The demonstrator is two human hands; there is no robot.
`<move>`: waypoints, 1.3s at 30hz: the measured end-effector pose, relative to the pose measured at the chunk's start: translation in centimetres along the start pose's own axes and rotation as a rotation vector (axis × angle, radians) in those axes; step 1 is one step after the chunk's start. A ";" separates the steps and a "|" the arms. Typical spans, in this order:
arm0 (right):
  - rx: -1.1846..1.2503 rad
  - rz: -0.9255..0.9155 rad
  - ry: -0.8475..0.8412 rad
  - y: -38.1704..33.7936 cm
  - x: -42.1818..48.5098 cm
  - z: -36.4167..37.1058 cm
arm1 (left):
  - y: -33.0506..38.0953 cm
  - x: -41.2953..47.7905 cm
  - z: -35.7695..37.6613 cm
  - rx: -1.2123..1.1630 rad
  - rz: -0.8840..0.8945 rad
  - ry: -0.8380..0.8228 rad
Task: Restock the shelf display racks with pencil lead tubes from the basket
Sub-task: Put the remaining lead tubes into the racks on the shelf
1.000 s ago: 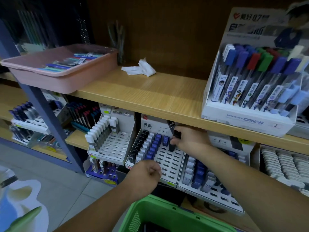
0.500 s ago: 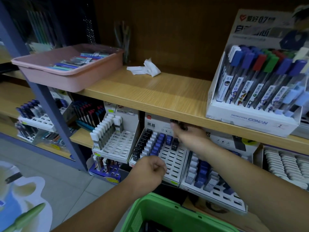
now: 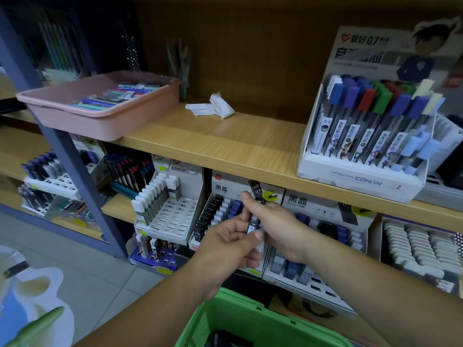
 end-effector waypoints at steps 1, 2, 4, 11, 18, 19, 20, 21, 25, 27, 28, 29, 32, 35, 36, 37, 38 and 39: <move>-0.022 0.007 -0.006 0.1 0.1 -0.1 | -0.2 0.0 -0.1 -0.001 -0.003 0.012; -0.025 0.006 -0.025 0.0 0.1 0.0 | -0.3 0.1 -0.2 -0.018 -0.008 0.021; 0.033 -0.017 -0.080 -0.5 0.1 0.1 | -0.5 0.3 -0.5 -0.059 -0.019 0.025; -0.240 -0.171 0.000 -2.7 -0.5 -0.4 | -1.5 1.0 -2.2 -0.042 -0.099 0.059; -0.436 -0.131 0.197 -4.3 -0.3 -3.0 | -3.6 -0.3 -3.3 0.383 -0.209 -0.003; -0.524 -0.120 0.173 -4.1 0.1 -2.9 | -3.5 -0.3 -3.5 0.385 -0.202 0.012; -0.644 -0.108 0.140 -3.7 0.6 -2.9 | -3.5 -0.3 -3.7 0.387 -0.198 0.024; -0.748 -0.104 0.108 -3.4 1.0 -2.7 | -3.4 -0.3 -3.8 0.388 -0.197 0.033; -0.841 -0.136 0.107 -2.9 2.3 -2.9 | -3.3 -0.2 -4.2 0.385 -0.194 0.055; -0.793 -0.169 0.155 -3.0 2.3 -3.1 | -3.4 -0.2 -4.2 0.365 -0.198 0.060; -0.779 -0.192 0.184 -3.0 2.3 -3.3 | -3.5 -0.1 -4.2 0.358 -0.200 0.062; -0.781 -0.223 0.215 -3.0 2.4 -3.5 | -3.5 -0.1 -4.2 0.356 -0.203 0.064; -0.810 -0.276 0.266 -2.8 2.4 -3.7 | -3.7 -0.2 -4.1 0.361 -0.224 0.057; -0.810 -0.317 0.312 -2.4 2.4 -4.0 | -4.2 -0.5 -3.9 0.370 -0.256 0.023; -0.825 -0.327 0.322 -2.3 2.4 -3.9 | -4.4 -0.5 -3.8 0.363 -0.267 0.012; -0.846 -0.338 0.327 -2.2 2.4 -3.8 | -4.4 -0.5 -3.8 0.357 -0.274 0.007; -0.859 -0.346 0.330 -2.2 2.5 -3.6 | -4.5 -0.5 -3.8 0.353 -0.277 0.004; -0.860 -0.346 0.331 -2.1 2.5 -3.5 | -4.5 -0.5 -3.9 0.349 -0.279 0.004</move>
Point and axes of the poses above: each hand's wrist, its own x-axis towards the middle knuckle, its own z-axis out of the palm, y = z × x, the point moved 7 cm from there along x, towards the middle knuckle, and after that the axes turned 13 degrees about x, right-handed, at the moved point
